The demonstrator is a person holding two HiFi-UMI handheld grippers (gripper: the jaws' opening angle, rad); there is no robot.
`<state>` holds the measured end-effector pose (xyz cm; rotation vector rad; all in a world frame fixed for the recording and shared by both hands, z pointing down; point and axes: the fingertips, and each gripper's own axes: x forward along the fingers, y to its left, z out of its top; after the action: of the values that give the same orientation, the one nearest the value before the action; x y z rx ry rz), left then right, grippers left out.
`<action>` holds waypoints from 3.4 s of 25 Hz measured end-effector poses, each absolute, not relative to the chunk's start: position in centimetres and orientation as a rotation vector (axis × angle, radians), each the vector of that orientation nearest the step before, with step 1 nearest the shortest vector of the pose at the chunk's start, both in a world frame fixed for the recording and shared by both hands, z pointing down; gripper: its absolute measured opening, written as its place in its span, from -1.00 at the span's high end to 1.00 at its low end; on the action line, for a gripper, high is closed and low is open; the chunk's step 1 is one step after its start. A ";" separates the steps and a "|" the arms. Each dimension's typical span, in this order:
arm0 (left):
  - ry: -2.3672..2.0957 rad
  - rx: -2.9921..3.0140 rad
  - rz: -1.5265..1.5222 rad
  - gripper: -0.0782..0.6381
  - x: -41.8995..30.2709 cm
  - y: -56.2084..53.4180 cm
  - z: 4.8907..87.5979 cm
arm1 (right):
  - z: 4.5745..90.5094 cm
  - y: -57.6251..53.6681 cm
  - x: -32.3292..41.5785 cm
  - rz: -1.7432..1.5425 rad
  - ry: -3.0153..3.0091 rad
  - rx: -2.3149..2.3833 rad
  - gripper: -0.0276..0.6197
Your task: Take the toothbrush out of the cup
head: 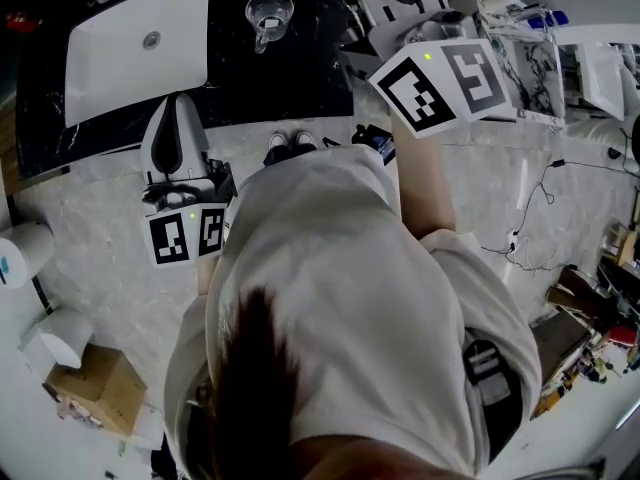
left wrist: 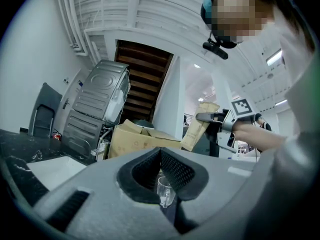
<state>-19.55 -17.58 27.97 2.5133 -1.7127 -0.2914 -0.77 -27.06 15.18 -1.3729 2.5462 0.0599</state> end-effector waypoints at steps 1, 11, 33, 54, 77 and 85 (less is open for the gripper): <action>-1.712 2.512 -0.290 0.74 -19.5 -17.5 28.1 | 15.0 -26.8 -0.6 0.063 2.542 -1.370 0.81; -1.701 2.526 -0.286 0.74 -17.5 -16.9 28.3 | 13.6 -24.7 2.7 0.122 2.501 -1.409 0.81; -1.694 2.559 -0.209 0.74 -14.0 -18.0 28.5 | 12.9 -21.1 12.8 0.122 2.293 -1.522 0.81; -1.683 2.592 -0.170 0.74 -13.0 -18.7 28.2 | 14.5 -19.0 16.1 0.133 2.237 -1.611 0.81; -1.826 2.530 -0.207 0.74 -15.2 -17.3 27.5 | 16.5 -15.5 18.6 0.111 2.189 -1.647 0.81; -1.825 2.535 -0.226 0.74 -14.6 -16.7 27.3 | 17.6 -14.9 19.5 0.085 2.174 -1.671 0.81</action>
<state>-14.63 -16.67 27.29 2.5355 -1.8248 -0.2259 19.45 -14.89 17.56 -1.6709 2.1740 0.0851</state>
